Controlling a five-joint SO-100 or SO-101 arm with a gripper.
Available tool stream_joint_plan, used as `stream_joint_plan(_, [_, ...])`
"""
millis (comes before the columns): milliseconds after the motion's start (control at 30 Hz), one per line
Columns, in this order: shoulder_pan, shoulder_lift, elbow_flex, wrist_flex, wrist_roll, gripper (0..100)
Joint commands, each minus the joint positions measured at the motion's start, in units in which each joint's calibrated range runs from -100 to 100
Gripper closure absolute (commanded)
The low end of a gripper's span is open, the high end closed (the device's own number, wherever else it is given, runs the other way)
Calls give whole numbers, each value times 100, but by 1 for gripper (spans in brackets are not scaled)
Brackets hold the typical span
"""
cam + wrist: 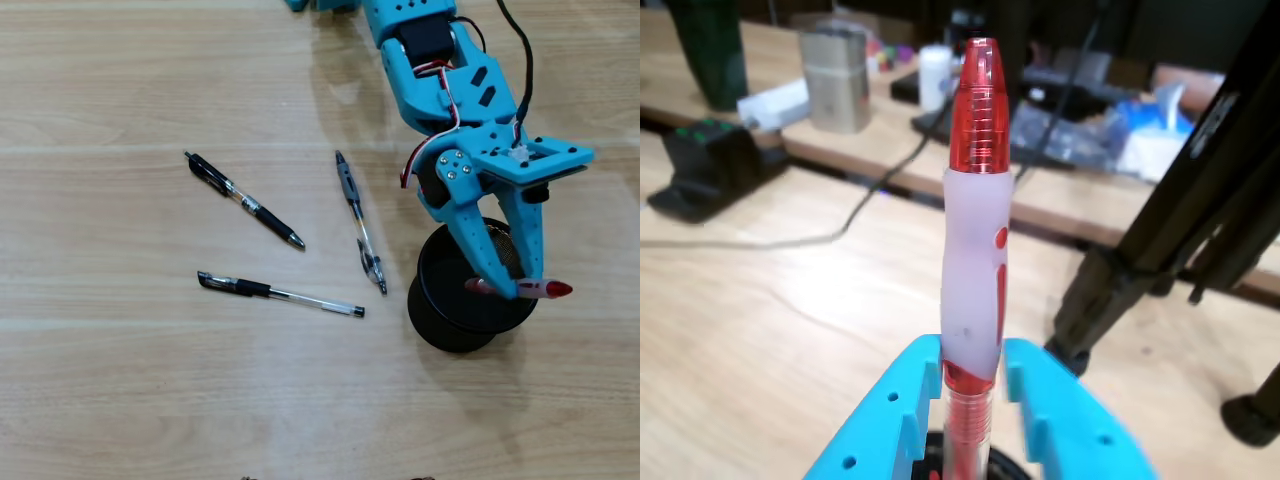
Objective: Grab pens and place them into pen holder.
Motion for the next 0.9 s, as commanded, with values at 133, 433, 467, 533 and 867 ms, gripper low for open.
stream_joint_plan(133, [24,-176,361,-1267,42,86])
stream_joint_plan(433, [492,-2103,696,942,1082,86])
stream_joint_plan(467, [637,-2467,660,1931,1322,86])
stream_joint_plan(533, [1088,-3075,470,4363,1720,86])
stream_joint_plan(867, [1346,-2162,633,7646,1458,79])
